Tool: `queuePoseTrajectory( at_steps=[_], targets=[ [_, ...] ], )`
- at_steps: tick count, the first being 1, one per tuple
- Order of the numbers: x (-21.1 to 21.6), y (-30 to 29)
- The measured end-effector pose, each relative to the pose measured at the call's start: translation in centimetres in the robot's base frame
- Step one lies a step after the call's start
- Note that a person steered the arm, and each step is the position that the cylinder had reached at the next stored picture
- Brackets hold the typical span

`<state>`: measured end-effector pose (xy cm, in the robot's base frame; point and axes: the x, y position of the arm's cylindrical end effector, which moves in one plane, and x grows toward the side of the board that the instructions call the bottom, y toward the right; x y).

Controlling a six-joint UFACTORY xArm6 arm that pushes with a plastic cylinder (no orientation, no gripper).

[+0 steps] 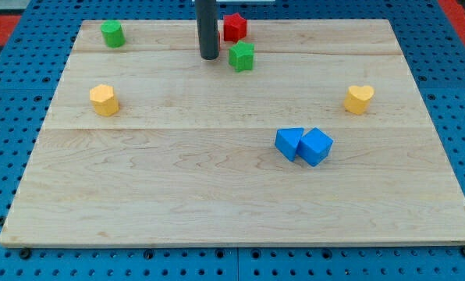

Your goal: Move green circle towards group of blocks

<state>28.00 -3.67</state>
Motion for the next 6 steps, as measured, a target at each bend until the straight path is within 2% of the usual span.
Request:
queuePoseTrajectory(
  at_steps=[1,2,3,4,5,6],
  targets=[
    [-1.0,-0.4],
    [1.3,-7.3],
    [2.6,-17.3],
    [-0.9,-23.3],
    [-6.0,-23.8],
    [-6.7,-20.6]
  ],
)
